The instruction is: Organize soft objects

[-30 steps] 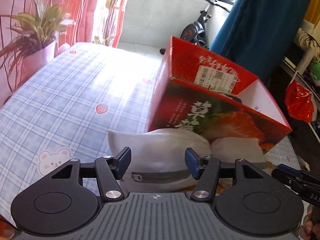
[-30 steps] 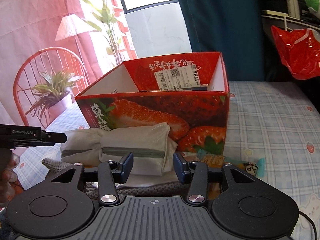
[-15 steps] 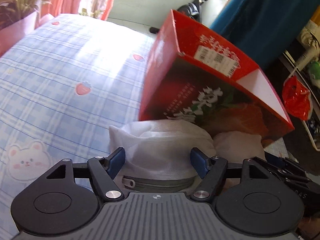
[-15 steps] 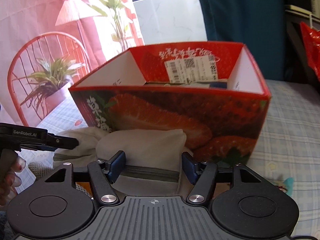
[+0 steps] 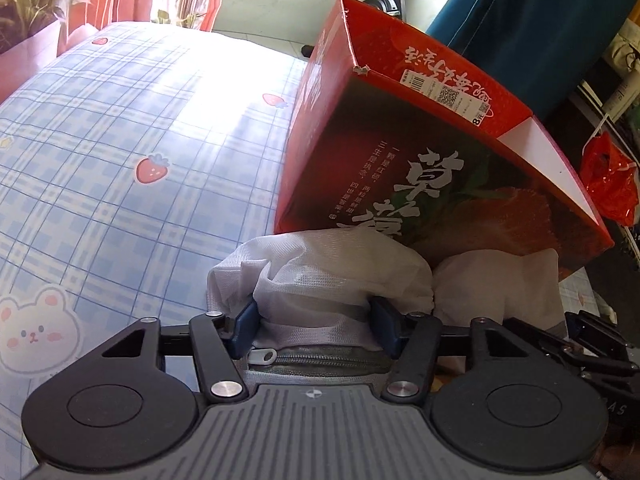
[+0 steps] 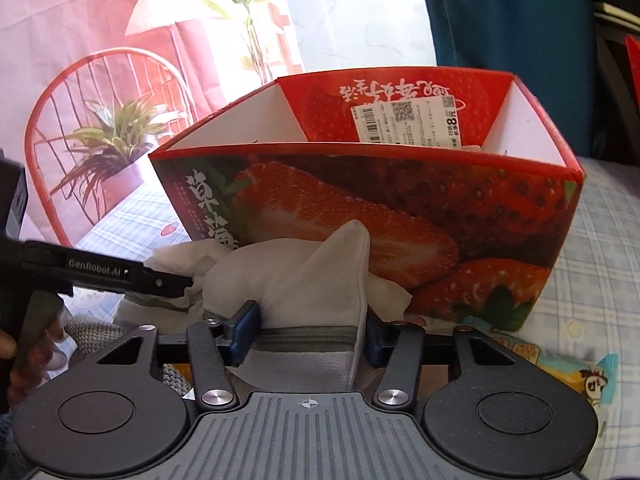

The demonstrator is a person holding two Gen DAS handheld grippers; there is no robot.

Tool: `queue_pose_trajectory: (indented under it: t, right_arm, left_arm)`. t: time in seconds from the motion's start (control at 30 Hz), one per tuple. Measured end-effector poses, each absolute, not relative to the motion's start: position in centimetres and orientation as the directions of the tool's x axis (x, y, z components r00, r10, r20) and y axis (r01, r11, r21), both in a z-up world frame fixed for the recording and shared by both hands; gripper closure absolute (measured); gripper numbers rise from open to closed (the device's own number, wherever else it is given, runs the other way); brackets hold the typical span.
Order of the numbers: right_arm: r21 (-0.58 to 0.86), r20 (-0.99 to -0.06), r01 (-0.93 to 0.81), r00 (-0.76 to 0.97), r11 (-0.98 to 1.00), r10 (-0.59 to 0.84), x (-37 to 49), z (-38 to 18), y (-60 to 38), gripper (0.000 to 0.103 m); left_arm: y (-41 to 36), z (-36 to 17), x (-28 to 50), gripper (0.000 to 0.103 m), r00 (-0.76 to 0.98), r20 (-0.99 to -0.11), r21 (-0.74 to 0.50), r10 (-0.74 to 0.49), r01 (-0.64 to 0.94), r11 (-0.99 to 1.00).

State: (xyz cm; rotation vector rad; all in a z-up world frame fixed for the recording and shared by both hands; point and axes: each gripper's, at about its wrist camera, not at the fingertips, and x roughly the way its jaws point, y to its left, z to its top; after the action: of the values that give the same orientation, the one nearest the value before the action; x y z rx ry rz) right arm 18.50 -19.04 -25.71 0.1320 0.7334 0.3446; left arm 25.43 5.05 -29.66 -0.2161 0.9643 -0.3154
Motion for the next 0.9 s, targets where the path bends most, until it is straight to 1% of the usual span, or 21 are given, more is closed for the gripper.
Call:
queue_pose_trajectory:
  t: [0.07,0.17,0.23,0.33,0.4,0.67,0.8,0.9]
  right_arm:
    - [0.211,-0.632,-0.275,0.694,0.938,0.345,18.4,-25.6,-18.9,0.061]
    - [0.204,-0.626,-0.283,0.698,0.937,0.347,18.2,-25.4,-18.9,0.071]
    - [0.221,-0.613,-0.285,0.703,0.933,0.36,17.9,-25.0,-19.1,0.081]
    - [0.223,-0.588,-0.307,0.715,0.925,0.379,17.2,-24.2,-19.2,0.087]
    - [0.233,-0.573,-0.315,0.72,0.92,0.392,17.0,-23.7,-19.2,0.088]
    - [0.262,-0.502,-0.338,0.752,0.904,0.427,15.6,-21.2,-19.8,0.089]
    - [0.263,-0.461,-0.356,0.77,0.897,0.441,14.8,-19.5,-20.2,0.089]
    - [0.26,-0.434,-0.368,0.781,0.893,0.449,14.5,-17.9,-20.6,0.089]
  left_arm:
    - [4.9,-29.4,25.5,0.059,0.529,-0.767,-0.318,-0.363,0.179,0.931]
    - [4.5,-28.6,25.3,0.075,0.546,-0.765,-0.28,-0.34,0.193,0.94]
    - [4.7,-28.0,25.1,0.08,0.567,-0.752,-0.288,-0.337,0.177,0.941]
    - [4.9,-26.9,24.2,0.083,0.598,-0.732,-0.272,-0.326,0.182,0.945]
    - [4.8,-26.1,23.6,0.084,0.616,-0.721,-0.247,-0.318,0.2,0.948]
    - [5.2,-21.9,21.2,0.085,0.69,-0.648,-0.204,-0.324,0.252,0.946]
    - [5.0,-20.0,20.1,0.085,0.706,-0.625,-0.174,-0.331,0.288,0.942]
    - [4.7,-18.2,19.2,0.087,0.714,-0.609,-0.146,-0.346,0.327,0.934]
